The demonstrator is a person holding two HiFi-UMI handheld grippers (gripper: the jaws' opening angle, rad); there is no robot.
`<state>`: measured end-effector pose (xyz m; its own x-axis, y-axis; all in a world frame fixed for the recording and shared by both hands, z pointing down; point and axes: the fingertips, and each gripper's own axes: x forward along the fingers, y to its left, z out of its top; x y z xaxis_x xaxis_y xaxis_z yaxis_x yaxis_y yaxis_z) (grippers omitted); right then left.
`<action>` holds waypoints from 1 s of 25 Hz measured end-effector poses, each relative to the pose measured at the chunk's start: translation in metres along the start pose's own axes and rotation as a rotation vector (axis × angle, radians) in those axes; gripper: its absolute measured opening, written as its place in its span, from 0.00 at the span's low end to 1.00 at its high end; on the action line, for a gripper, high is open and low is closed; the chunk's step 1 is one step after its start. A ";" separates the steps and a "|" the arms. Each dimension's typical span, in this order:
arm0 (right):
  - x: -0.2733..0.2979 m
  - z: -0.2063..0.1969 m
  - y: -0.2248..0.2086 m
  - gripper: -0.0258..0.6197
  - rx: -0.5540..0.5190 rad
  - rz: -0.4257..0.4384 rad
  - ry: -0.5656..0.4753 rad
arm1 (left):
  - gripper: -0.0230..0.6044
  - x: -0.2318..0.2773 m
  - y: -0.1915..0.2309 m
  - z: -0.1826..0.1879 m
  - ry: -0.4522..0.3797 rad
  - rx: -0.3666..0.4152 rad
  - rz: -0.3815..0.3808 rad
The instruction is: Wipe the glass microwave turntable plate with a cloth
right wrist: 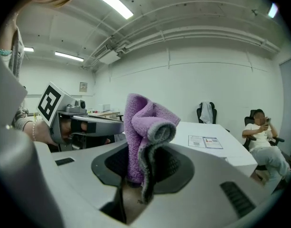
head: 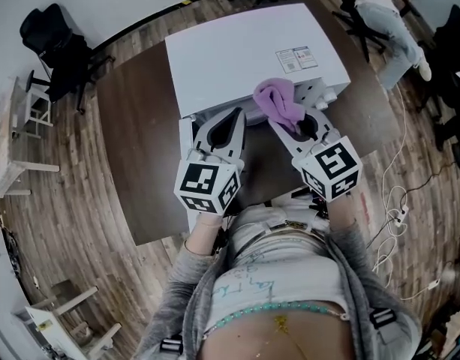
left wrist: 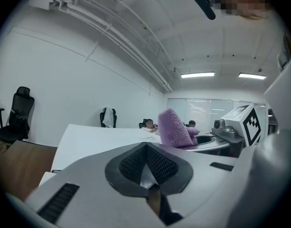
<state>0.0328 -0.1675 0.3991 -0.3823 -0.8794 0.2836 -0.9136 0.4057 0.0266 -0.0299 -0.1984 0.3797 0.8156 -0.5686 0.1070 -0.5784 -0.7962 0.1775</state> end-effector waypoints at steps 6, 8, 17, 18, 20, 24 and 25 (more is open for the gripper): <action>-0.011 -0.014 -0.003 0.23 0.026 -0.049 0.020 | 0.05 0.001 -0.002 -0.004 0.021 0.010 -0.016; -0.011 -0.015 -0.005 0.23 0.026 -0.045 0.021 | 0.05 0.003 -0.001 -0.006 0.025 0.017 -0.005; 0.006 -0.014 -0.011 0.23 0.034 0.027 0.011 | 0.05 0.014 0.004 -0.020 0.066 0.070 0.047; 0.009 -0.016 -0.012 0.23 0.025 0.035 0.021 | 0.05 0.015 0.005 -0.022 0.073 0.076 0.051; 0.011 -0.020 -0.013 0.23 0.009 0.045 0.038 | 0.05 0.018 0.004 -0.025 0.085 0.082 0.054; 0.016 -0.024 -0.013 0.23 0.005 0.066 0.049 | 0.05 0.019 0.005 -0.027 0.083 0.065 0.058; 0.017 -0.024 -0.013 0.23 0.005 0.068 0.051 | 0.05 0.019 0.006 -0.028 0.081 0.060 0.058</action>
<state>0.0414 -0.1813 0.4267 -0.4363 -0.8360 0.3327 -0.8865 0.4628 0.0004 -0.0170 -0.2080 0.4096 0.7782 -0.5972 0.1941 -0.6222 -0.7751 0.1099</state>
